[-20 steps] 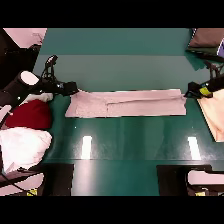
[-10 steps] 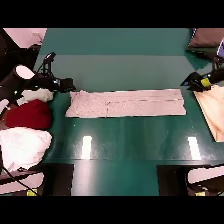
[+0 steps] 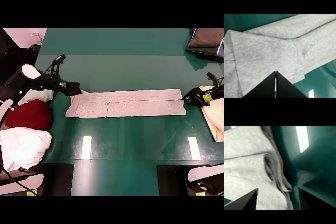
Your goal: Fold the shirts.
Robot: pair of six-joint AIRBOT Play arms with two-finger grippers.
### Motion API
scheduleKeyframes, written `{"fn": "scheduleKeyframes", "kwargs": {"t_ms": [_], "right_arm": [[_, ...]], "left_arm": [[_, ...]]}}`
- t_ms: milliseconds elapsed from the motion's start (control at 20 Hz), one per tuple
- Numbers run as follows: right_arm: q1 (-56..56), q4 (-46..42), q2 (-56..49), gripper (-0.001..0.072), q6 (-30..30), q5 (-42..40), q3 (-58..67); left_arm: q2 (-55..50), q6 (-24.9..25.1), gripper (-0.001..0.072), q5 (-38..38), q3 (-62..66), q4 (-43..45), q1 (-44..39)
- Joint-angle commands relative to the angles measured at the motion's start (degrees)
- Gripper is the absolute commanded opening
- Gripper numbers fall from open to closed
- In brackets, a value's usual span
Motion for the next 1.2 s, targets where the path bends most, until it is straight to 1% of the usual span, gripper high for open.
{"fn": "scheduleKeyframes", "kwargs": {"t_ms": [0, 100, 150, 200, 300, 400, 450, 550, 650, 750, 950, 1150], "right_arm": [[1.9, 1.6, -4.0, 0.0559, -2.3, 2.4, 1.8], [3.8, 1.6, -5.6, 0.0548, -2.4, 4.3, 2.0], [4.5, 1.6, -5.8, 0.0484, -3.3, 4.6, 2.0], [5.3, 1.6, -5.7, 0.0347, -4.0, 4.5, 2.0], [5.7, 1.7, -4.8, 0.0159, -4.7, 3.3, 2.0], [5.5, 1.7, -3.2, 0.0056, -4.7, 2.9, 2.0], [5.5, 1.7, -2.3, 0.0022, -4.7, 3.3, 2.0], [5.7, 2.1, 0.0, 0.0011, -4.6, 4.3, 2.0], [6.1, 6.4, 2.5, 0.0010, -4.6, 5.1, 2.4], [7.2, 11.0, 4.0, 0.0010, -4.0, 6.6, 5.3], [14.0, 12.6, 7.0, 0.0010, 1.3, 9.0, 15.4], [22.6, 12.6, 8.0, 0.0010, 5.8, 9.6, 25.7]], "left_arm": [[-0.5, -2.5, 0.0026, 0.2, 0.1, -0.2, -1.6], [-1.0, -2.7, 0.0026, 0.2, 0.1, -1.4, -1.6], [-1.5, -2.7, 0.0026, 0.4, 0.1, -3.0, -1.6], [-2.0, -2.6, 0.0026, 0.8, 0.1, -4.3, -1.6], [-3.4, -2.6, 0.0026, 2.1, 0.1, -7.4, -1.7], [-5.3, -2.5, 0.0025, 3.7, 0.7, -8.9, -2.8], [-6.9, -2.4, 0.0025, 4.0, 2.3, -8.9, -4.2], [-10.9, -2.3, 0.0025, 5.4, 6.9, -8.9, -7.6], [-16.4, -2.3, 0.0025, 6.2, 13.9, -8.9, -11.1], [-22.7, -2.4, 0.0025, 6.1, 21.9, -8.9, -14.5], [-33.4, -2.7, 0.0025, 4.7, 34.3, -8.9, -20.6], [-39.2, -3.2, 0.0025, 3.7, 38.3, -7.5, -24.1]]}}
